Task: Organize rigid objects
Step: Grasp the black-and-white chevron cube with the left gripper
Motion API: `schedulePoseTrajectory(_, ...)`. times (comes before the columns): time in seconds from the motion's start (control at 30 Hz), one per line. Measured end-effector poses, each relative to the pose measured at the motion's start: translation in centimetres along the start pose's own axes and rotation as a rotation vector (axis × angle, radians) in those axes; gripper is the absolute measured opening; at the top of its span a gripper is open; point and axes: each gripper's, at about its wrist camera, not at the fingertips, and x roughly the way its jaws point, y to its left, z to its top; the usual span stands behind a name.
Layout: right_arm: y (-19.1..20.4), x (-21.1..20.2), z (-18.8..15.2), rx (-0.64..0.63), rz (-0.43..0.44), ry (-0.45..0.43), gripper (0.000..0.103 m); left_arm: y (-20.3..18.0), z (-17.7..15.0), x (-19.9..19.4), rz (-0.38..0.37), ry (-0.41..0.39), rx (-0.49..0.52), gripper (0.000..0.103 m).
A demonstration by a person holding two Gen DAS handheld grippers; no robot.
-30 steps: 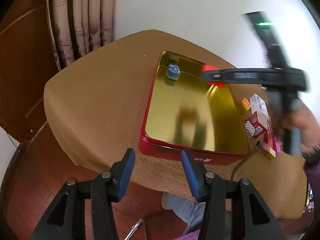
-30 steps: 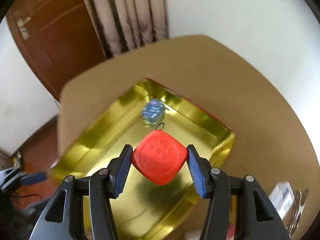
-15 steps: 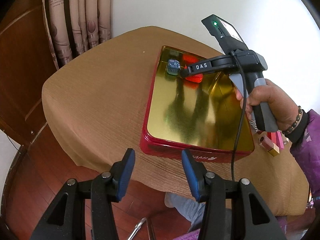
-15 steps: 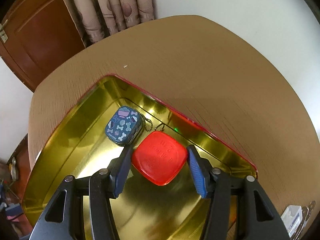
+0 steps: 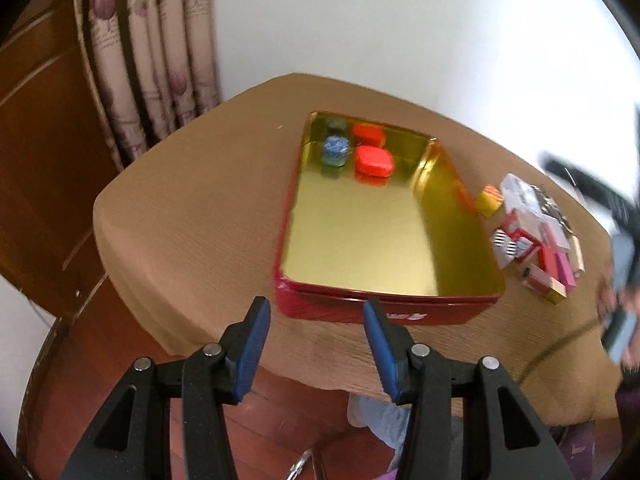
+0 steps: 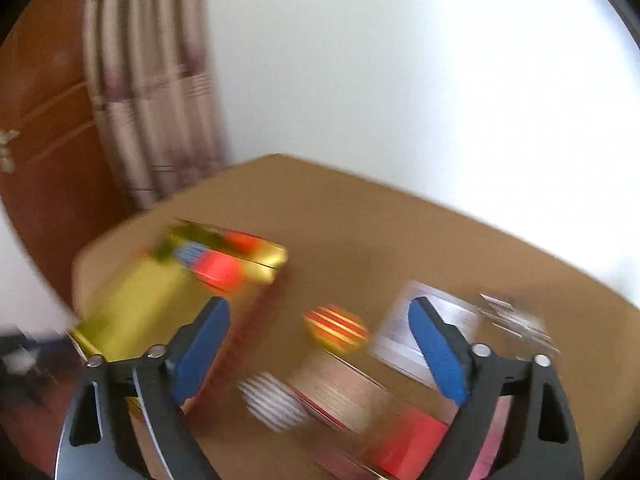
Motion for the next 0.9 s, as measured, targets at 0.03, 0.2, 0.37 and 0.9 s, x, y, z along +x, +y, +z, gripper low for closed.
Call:
schedulePoseTrajectory(0.03,-1.6,-1.1,-1.5,0.0,-0.06,-0.004,0.092,-0.4,0.0,-0.3,-0.018,-0.013,0.014,0.049)
schedulePoseTrajectory(0.2,-10.9,-4.1,-9.4,0.045,-0.332,0.085,0.092,-3.9,-0.3,-1.7,-0.12,-0.051,0.128,0.049)
schedulePoseTrajectory(0.37,-15.3,-4.7,-13.8,0.104,-0.422,0.135,0.092,-9.0,0.1,-2.7,-0.223,-0.069,0.281,0.05)
schedulePoseTrajectory(0.9,-18.1,-6.0,-14.8,0.293,-0.268,0.066,0.099,-20.9,5.8,8.5,-0.278,0.174,0.587,0.052)
